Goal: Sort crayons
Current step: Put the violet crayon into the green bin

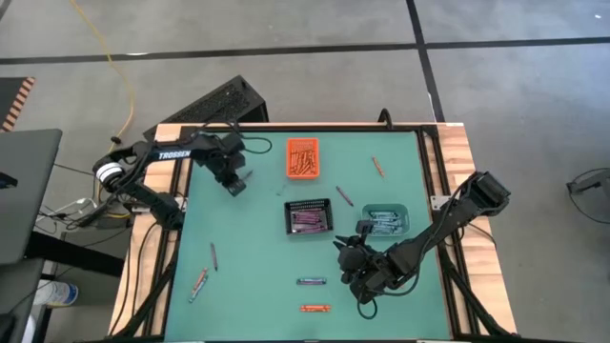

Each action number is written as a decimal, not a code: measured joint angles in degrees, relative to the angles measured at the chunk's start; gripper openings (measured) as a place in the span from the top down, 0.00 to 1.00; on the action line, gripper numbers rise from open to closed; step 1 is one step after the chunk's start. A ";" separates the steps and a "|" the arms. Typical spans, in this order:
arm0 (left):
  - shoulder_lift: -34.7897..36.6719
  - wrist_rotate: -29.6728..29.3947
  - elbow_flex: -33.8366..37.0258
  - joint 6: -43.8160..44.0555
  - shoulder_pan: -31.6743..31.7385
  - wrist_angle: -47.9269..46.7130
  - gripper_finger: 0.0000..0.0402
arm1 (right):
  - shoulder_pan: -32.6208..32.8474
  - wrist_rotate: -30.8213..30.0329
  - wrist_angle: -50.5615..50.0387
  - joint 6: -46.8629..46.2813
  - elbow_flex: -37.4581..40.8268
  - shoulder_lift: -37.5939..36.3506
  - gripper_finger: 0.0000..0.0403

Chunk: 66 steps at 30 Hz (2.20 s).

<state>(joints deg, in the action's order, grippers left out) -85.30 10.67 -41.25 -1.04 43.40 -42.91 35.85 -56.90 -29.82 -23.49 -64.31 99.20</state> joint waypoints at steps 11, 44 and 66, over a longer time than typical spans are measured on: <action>-0.09 -5.99 0.08 1.59 -4.15 0.10 0.94 | 0.01 0.02 0.33 0.00 0.00 0.00 0.82; -0.19 -13.96 -5.74 -1.36 -11.26 1.91 0.72 | -0.69 0.08 1.32 -0.01 0.00 0.04 0.82; 0.04 -14.34 2.13 -2.15 -9.81 14.08 0.82 | -1.24 1.59 1.68 0.02 0.00 0.29 0.82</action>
<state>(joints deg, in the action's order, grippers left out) -85.25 -3.67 -39.12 -3.19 33.58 -28.83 34.61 -55.31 -28.14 -23.46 -64.31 99.49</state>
